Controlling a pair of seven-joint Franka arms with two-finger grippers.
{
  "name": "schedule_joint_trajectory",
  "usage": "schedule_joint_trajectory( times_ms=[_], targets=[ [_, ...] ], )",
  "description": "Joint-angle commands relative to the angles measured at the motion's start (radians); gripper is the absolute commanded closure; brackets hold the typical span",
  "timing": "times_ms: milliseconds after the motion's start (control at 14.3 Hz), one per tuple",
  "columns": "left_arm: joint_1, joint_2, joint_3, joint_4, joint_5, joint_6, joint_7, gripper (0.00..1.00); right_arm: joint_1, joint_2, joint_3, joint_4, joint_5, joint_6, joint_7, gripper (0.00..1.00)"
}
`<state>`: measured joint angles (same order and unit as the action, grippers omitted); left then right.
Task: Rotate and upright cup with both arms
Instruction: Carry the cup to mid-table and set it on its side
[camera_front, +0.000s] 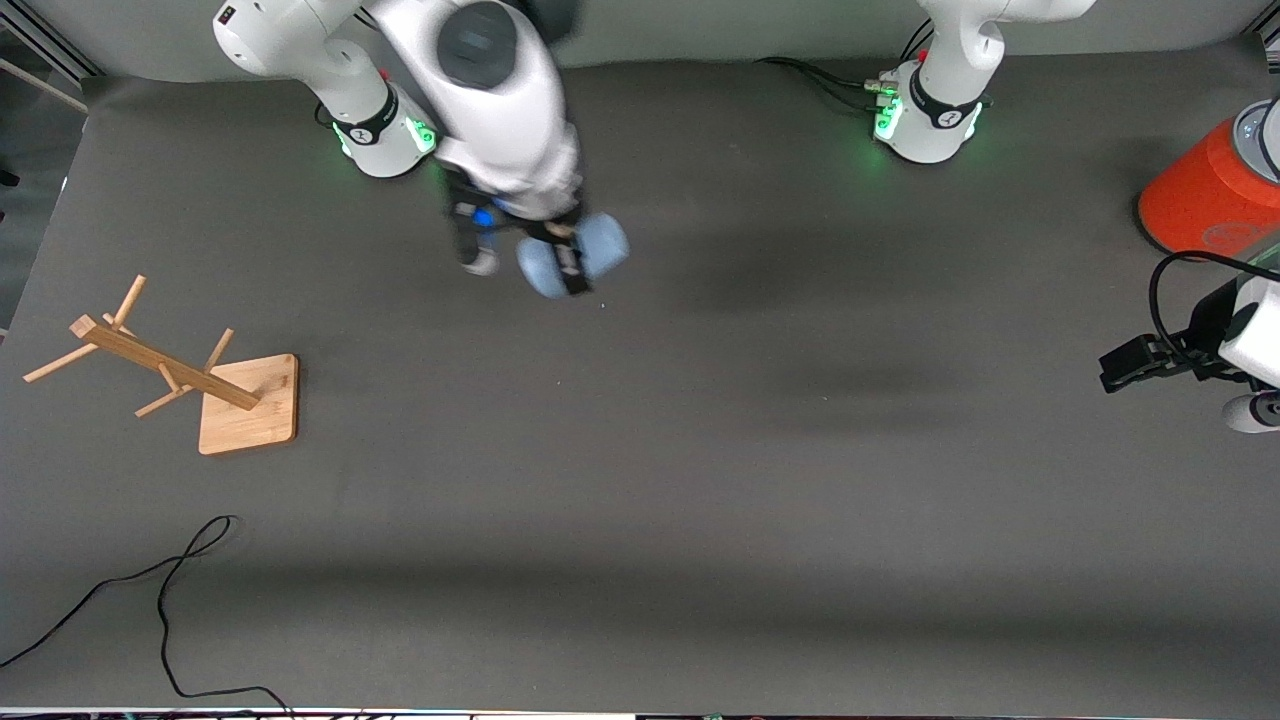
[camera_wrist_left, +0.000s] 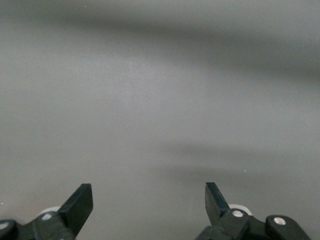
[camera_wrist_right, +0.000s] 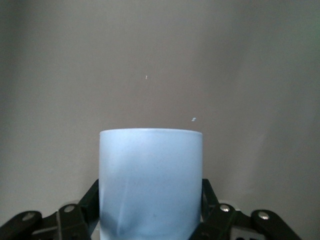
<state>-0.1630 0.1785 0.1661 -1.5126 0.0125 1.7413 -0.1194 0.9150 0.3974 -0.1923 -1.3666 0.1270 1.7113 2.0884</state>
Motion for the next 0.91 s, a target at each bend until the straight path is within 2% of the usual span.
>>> schedule_joint_trajectory(
  times_ms=[0, 70, 350, 630, 840],
  targets=[
    [-0.001, -0.025, 0.001, -0.023, 0.009, 0.001, 0.009, 0.00, 0.047, 0.255, -0.016, 0.288, 0.019, -0.036, 0.142, 0.60],
    [-0.003, -0.025, 0.001, -0.023, 0.007, 0.001, 0.009, 0.00, 0.071, 0.338, -0.016, 0.335, 0.014, 0.012, 0.213, 0.60],
    [-0.003, -0.025, 0.000, -0.023, 0.007, -0.003, 0.007, 0.00, 0.140, 0.480, -0.018, 0.340, -0.009, 0.161, 0.347, 0.60],
    [-0.006, -0.025, -0.002, -0.023, 0.006, -0.025, 0.000, 0.00, 0.192, 0.586, -0.018, 0.340, -0.026, 0.257, 0.436, 0.60],
    [-0.007, -0.025, -0.003, -0.017, 0.004, -0.026, 0.001, 0.00, 0.208, 0.641, -0.018, 0.342, -0.073, 0.333, 0.522, 0.59]
  ],
)
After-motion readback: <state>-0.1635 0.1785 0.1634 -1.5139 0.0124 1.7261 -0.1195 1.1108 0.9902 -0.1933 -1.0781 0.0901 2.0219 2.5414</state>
